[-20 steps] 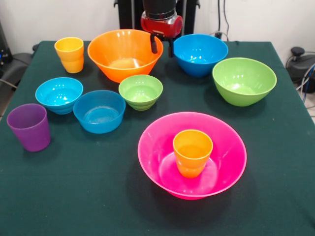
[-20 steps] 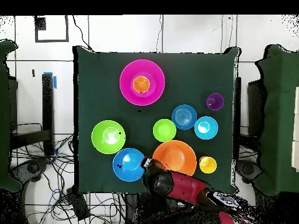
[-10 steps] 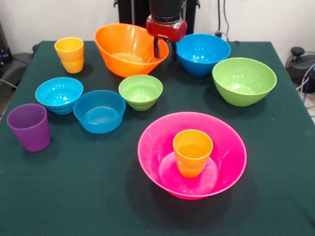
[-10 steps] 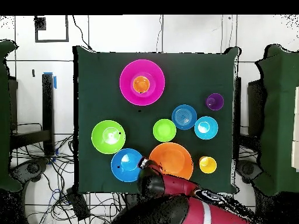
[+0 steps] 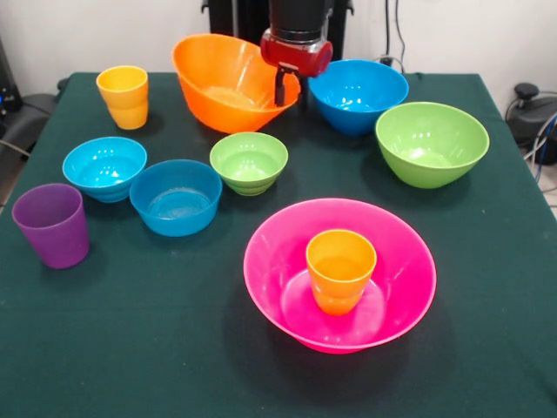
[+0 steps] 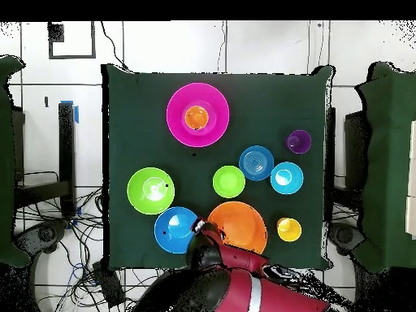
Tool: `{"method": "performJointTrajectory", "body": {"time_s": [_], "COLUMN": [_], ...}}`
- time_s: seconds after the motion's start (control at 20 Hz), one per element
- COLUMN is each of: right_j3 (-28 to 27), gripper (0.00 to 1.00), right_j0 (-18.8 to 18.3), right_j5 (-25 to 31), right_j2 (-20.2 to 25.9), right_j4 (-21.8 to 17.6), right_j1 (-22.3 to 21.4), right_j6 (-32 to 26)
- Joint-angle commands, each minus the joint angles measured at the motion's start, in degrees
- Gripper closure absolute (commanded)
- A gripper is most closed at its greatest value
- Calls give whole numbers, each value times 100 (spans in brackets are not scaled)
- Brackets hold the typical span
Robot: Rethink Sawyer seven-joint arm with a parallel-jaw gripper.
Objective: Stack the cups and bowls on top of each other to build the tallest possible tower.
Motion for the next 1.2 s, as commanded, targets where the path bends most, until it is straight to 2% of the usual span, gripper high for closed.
{"method": "performJointTrajectory", "body": {"time_s": [0.05,0.2,0.5,0.65,0.85,1.2], "right_j3": [-198,-171,-38,46,-48,-321], "gripper": [100,100,100,100,100,100], "right_j0": [166,156,203,326,460,501], "right_j5": [-81,5,559,1330,2155,2746], "right_j2": [231,245,170,48,-83,-131], "right_j4": [443,408,410,527,593,504], "right_j1": [98,17,-532,-1174,-1698,-1922], "right_j6": [1229,1236,1114,914,699,636]}}
